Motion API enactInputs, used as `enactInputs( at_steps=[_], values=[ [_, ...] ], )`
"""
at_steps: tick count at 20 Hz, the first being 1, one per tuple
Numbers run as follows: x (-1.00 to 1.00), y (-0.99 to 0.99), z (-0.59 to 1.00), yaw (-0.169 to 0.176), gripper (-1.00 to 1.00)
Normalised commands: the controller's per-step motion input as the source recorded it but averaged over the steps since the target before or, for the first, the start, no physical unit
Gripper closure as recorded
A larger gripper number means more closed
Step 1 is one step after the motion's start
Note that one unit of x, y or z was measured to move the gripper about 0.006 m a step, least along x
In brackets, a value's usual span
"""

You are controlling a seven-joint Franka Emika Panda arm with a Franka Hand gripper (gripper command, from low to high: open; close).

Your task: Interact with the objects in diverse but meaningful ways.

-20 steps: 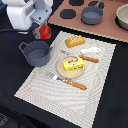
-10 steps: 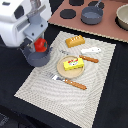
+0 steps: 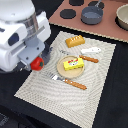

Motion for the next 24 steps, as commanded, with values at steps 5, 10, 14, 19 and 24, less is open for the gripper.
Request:
enactInputs(
  at_steps=[5,10,14,19,24],
  values=[
    [0.39,-0.16,-0.41,-0.006,1.0],
    [0.3,-0.3,-0.17,-0.002,1.0],
    [0.23,-0.52,0.12,-0.018,-1.0],
    [0.32,-0.53,0.37,-0.054,-1.0],
    [0.5,-0.29,0.38,-0.045,-1.0]
  ],
)
